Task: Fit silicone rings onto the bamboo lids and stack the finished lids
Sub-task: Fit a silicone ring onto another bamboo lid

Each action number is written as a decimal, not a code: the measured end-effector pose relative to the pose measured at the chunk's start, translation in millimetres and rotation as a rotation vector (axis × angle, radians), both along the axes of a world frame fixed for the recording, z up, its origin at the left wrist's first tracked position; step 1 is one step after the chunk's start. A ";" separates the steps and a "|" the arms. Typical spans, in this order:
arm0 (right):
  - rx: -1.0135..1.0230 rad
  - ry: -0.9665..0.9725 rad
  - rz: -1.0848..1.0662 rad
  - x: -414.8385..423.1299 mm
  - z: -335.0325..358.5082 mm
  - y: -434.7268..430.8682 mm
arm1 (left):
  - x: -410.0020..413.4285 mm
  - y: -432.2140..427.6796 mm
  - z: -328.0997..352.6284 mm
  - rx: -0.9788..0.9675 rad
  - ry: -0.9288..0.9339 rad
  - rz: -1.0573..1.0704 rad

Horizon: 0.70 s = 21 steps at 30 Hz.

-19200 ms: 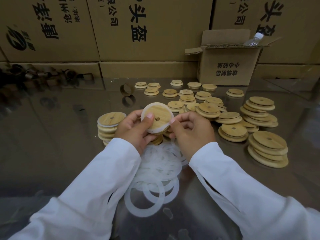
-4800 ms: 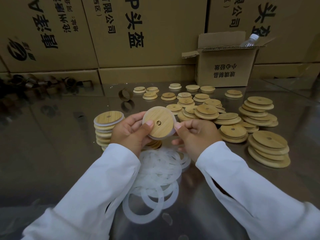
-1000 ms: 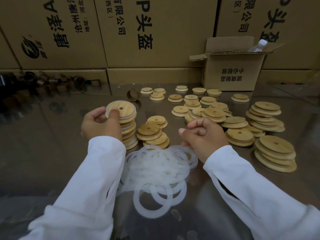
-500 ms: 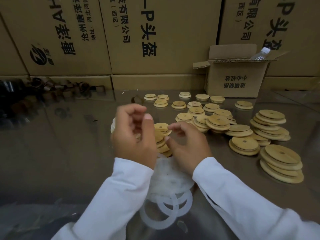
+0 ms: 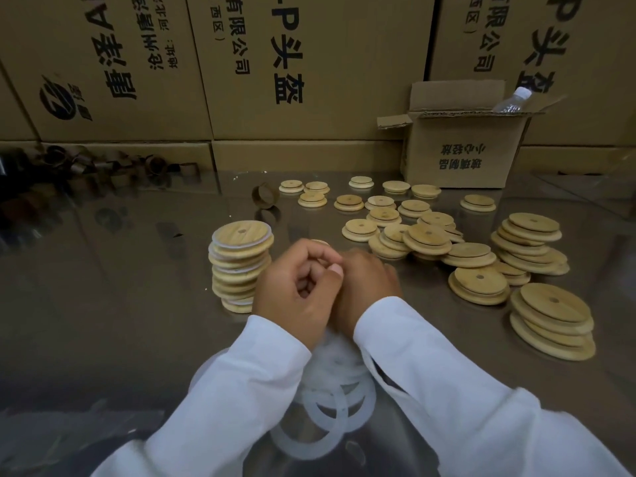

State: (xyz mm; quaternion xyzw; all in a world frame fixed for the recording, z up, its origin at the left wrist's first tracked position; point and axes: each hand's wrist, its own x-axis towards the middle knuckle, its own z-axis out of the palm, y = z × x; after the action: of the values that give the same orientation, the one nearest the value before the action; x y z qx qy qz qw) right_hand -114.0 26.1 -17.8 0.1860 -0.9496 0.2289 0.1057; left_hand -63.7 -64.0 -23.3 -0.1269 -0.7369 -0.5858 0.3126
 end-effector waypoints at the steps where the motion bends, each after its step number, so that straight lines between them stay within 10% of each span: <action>1: -0.007 0.005 -0.021 -0.5 -2.4 2.2 | -0.4 -0.5 -0.4 0.011 -0.005 -0.004; 11: -0.462 0.009 -0.075 12.9 -5.7 37.5 | -10.8 -5.4 -4.2 0.213 -0.172 0.009; 21: -0.359 0.222 0.313 30.6 -5.8 41.8 | -14.6 -6.3 -3.6 0.202 -0.263 -0.023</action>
State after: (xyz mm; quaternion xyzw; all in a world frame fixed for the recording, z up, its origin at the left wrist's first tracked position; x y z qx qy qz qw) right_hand -83.4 67.9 -23.5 0.3327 -0.8362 0.3855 0.2038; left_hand -78.3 -70.3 -26.9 -0.0255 -0.7073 -0.6720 0.2179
